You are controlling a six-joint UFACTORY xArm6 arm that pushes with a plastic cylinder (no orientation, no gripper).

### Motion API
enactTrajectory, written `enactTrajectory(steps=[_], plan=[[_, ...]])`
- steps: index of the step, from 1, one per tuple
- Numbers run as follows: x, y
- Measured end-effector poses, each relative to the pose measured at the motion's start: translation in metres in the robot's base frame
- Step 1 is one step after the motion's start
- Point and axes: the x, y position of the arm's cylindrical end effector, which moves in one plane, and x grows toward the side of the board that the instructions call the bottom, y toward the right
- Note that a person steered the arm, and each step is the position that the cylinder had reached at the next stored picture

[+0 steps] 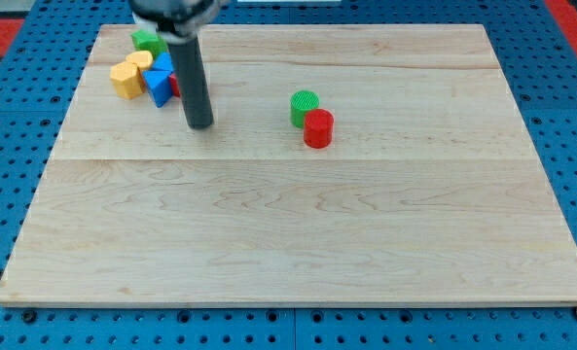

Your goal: Push the circles into the group of blocks

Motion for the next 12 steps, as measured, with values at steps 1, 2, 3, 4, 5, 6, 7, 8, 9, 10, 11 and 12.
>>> enactTrajectory(steps=[1,2,3,4,5,6,7,8,9,10,11,12], plan=[[0.033,0.065],[0.033,0.106],[0.034,0.192],[0.005,0.15],[-0.03,0.101],[-0.068,0.071],[-0.099,0.047],[-0.124,-0.013],[-0.114,-0.021],[-0.074,-0.013],[-0.072,0.059],[-0.088,0.088]])
